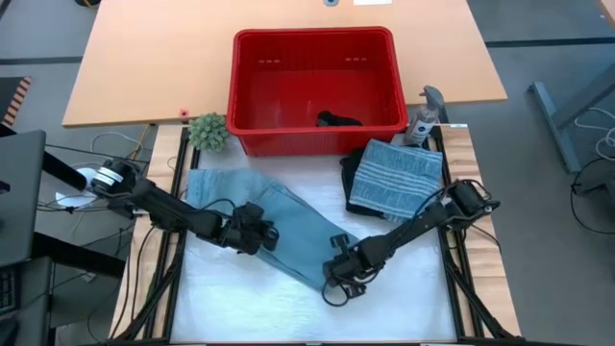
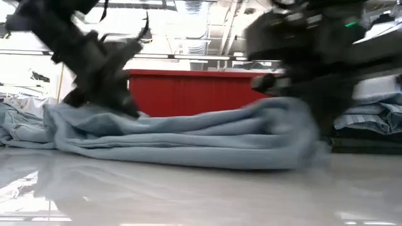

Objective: Fold Laundry from Bin
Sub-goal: Fold the blue pants

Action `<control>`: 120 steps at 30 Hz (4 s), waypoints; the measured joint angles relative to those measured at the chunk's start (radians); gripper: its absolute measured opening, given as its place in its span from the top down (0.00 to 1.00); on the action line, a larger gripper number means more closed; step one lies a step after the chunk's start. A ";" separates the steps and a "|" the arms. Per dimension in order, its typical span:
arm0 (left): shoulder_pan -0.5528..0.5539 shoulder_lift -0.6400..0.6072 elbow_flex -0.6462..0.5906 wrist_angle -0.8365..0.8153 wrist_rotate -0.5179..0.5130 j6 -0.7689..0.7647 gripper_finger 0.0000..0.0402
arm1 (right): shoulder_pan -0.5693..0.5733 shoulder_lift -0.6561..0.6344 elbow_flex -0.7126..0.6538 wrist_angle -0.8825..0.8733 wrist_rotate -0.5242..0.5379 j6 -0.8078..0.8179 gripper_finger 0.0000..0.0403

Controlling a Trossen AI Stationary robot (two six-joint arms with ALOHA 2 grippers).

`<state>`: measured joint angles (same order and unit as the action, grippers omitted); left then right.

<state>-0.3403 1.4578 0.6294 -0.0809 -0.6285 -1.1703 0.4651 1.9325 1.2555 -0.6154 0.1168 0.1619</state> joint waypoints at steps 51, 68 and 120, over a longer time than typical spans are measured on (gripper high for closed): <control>0.060 0.619 0.738 0.260 0.266 0.636 1.00 | 0.437 -0.441 -0.002 -0.583 -0.252 0.650 0.92; 0.123 0.705 0.804 0.072 0.258 0.507 1.00 | 0.528 -0.440 0.051 -0.655 -0.399 0.680 0.92; -0.017 0.820 0.880 0.383 0.290 0.586 1.00 | 0.117 -0.441 0.523 -0.955 0.000 -0.039 0.92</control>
<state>-0.3570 2.2776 1.5093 0.3022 -0.3385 -0.5842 0.5817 1.4918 1.7785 -1.5704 0.1171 0.1234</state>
